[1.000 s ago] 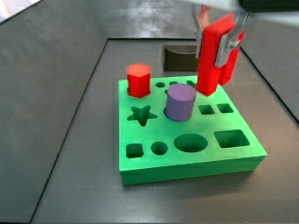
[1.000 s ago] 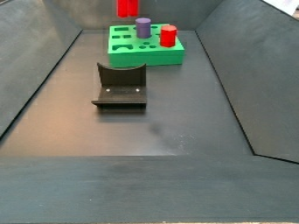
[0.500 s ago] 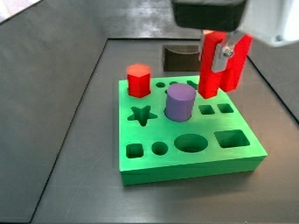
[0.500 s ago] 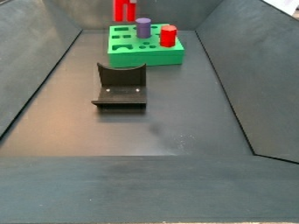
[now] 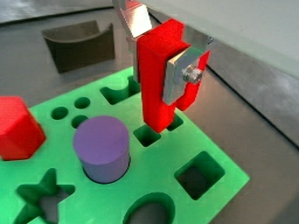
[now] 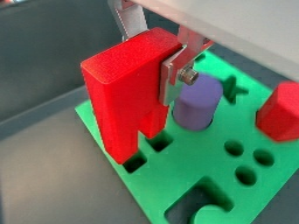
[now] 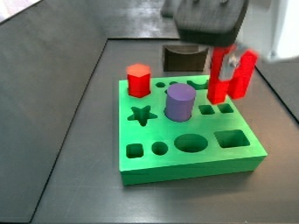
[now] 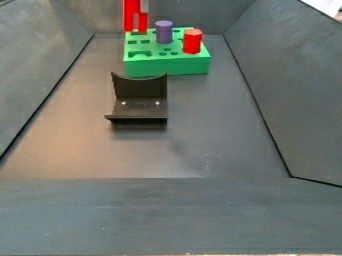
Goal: Pick up the double-square object. Move up. Rotate the double-square object. Place the double-square object on the fixture. Regrasp the double-square object. Move to above the board. Insert the double-square object.
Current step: Insert the double-square object.
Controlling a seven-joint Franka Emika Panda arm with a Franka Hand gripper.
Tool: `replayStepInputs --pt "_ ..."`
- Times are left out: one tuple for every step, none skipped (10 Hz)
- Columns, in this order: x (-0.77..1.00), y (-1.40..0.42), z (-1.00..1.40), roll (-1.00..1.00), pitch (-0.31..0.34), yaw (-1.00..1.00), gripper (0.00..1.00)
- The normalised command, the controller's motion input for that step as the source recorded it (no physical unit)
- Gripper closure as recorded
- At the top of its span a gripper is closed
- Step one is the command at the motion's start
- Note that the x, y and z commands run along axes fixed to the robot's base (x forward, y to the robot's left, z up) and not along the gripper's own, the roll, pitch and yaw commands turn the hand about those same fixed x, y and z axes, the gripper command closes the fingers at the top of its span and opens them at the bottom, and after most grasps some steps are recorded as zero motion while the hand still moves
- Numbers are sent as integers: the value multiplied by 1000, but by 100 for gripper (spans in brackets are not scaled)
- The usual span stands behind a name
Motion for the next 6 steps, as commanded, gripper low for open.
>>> replayStepInputs --pt "83 0 -137 54 -11 0 100" --pt "17 0 -157 11 0 -154 100" --pt "-49 217 -386 90 27 -694 100" --pt "-111 131 -394 104 46 -737 100" --pt "-31 0 -14 0 0 0 100" --pt "-160 0 -274 136 3 -40 100"
